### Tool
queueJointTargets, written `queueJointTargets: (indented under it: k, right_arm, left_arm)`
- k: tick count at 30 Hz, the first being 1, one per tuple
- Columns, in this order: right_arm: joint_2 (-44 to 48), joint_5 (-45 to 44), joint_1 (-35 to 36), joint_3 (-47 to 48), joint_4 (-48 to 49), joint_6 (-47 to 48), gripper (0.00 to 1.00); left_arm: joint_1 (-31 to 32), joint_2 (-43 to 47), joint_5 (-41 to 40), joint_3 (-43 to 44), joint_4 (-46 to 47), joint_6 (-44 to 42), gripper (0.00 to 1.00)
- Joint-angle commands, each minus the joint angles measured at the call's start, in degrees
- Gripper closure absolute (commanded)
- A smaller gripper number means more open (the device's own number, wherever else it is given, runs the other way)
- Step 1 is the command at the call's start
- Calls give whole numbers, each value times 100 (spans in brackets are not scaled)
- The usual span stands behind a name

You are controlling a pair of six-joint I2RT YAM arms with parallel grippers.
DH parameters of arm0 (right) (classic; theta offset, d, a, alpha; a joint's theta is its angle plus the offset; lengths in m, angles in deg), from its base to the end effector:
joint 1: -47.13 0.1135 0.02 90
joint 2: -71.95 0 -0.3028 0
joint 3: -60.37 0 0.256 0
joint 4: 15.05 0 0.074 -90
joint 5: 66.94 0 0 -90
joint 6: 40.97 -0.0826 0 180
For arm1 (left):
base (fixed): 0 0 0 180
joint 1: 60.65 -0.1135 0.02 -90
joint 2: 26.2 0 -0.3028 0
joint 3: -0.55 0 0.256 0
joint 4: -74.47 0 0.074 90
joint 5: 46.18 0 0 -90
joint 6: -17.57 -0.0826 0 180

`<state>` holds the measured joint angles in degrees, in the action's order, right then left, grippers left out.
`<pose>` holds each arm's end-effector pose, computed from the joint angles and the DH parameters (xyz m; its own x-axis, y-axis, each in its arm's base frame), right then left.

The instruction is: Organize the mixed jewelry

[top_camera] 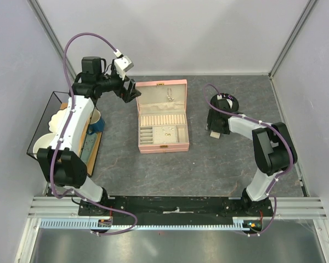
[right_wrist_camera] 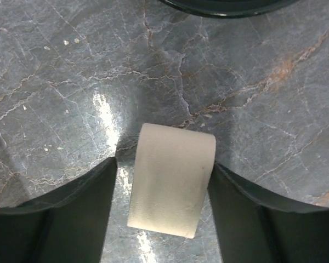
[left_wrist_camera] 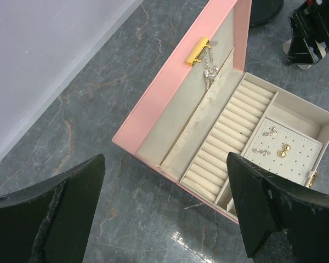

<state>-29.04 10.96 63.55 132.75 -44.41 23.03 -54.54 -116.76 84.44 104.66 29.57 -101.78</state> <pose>0.3738 0.0921 0.1570 -0.8053 0.2095 -0.5546 0.2039 0.9763 0.0728 0.3806 -0.0948 0.4051 -0.1403 0.3892 -0.9104 0.8058 0.5791 0.1233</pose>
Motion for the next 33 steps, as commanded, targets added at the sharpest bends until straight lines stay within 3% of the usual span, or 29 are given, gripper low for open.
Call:
queueJointTargets:
  k: [1, 5, 8, 17, 23, 33]
  right_arm:
    - [246, -126, -8, -73, 26, -98, 34]
    - [448, -126, 18, -55, -123, -89, 57]
    - [789, -222, 150, -29, -299, -90, 67]
    - [1582, -802, 1247, 892, -1301, -54, 70]
    - [1161, -926, 1873, 1806, -1574, -98, 71]
    - [344, -1005, 2549, 2071, -1398, -292, 73]
  left_arm:
    - [-31, 320, 51, -30, 173, -195, 1]
    - [-48, 443, 51, -144, 165, -177, 1]
    - [-75, 565, 34, -214, 165, -125, 1]
    - [-119, 1067, -229, -425, 287, 596, 1]
    - [-119, 1304, -573, -513, 384, 825, 1]
    - [-189, 1427, -617, -566, 384, 1001, 1]
